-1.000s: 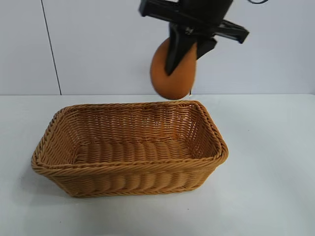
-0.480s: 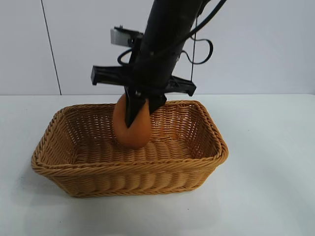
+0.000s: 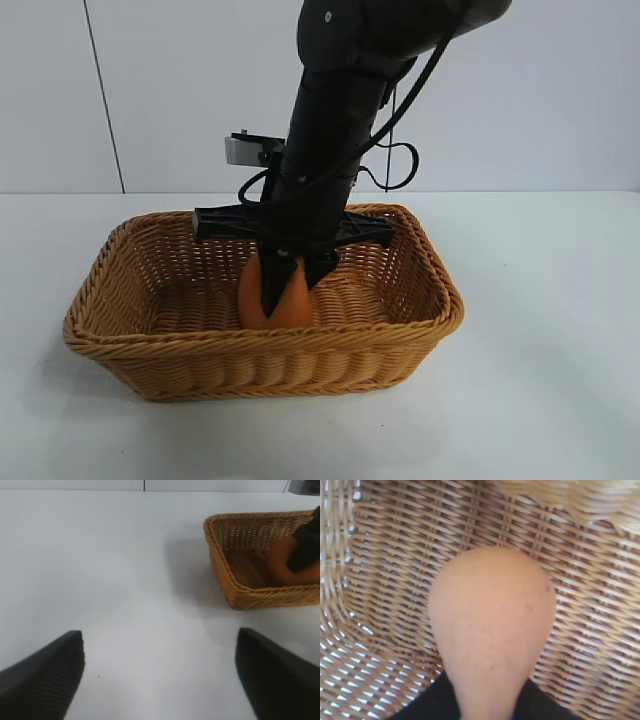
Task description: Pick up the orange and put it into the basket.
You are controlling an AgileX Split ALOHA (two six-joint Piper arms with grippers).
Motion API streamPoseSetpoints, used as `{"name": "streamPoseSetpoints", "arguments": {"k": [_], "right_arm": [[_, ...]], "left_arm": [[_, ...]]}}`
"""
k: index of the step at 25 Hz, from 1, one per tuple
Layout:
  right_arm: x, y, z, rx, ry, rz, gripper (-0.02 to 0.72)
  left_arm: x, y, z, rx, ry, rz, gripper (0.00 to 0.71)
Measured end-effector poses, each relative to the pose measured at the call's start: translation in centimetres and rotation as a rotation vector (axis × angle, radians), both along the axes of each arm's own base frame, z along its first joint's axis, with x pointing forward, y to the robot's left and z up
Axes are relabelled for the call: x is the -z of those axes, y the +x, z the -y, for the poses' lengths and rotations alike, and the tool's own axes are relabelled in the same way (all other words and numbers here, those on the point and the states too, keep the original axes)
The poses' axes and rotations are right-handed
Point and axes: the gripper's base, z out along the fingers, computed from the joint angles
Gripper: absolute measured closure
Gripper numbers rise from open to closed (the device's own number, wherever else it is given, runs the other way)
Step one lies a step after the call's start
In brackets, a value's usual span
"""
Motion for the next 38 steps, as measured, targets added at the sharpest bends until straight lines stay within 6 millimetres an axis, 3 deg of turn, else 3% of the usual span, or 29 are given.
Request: {"name": "streamPoseSetpoints", "arguments": {"k": [5, 7, 16, 21, 25, 31, 35, 38], "right_arm": [[-2.5, 0.3, 0.0, -0.016, 0.01, 0.046, 0.126], [-3.7, 0.3, 0.0, -0.024, 0.01, 0.066, 0.054], [-11.2, 1.2, 0.7, -0.036, -0.054, 0.176, 0.017], [-13.1, 2.3, 1.4, 0.003, -0.033, 0.238, 0.017], [-12.8, 5.1, 5.5, 0.097, -0.081, 0.246, 0.018], [-12.0, 9.8, 15.2, 0.305, -0.133, 0.229, 0.018], [-12.0, 11.3, 21.5, 0.429, -0.155, 0.224, 0.018], [-12.0, 11.7, 25.1, 0.502, -0.166, 0.219, 0.019]], "left_arm": [[0.0, 0.0, 0.0, 0.0, 0.0, 0.0, 0.121], [0.0, 0.0, 0.0, 0.0, 0.0, 0.0, 0.121], [0.0, 0.0, 0.0, 0.0, 0.0, 0.0, 0.121], [0.0, 0.0, 0.0, 0.0, 0.0, 0.0, 0.121], [0.0, 0.0, 0.0, 0.0, 0.0, 0.0, 0.121], [0.0, 0.0, 0.0, 0.0, 0.0, 0.0, 0.121], [0.0, 0.0, 0.0, 0.0, 0.0, 0.0, 0.121], [0.0, 0.0, 0.0, 0.0, 0.0, 0.0, 0.121]]}}
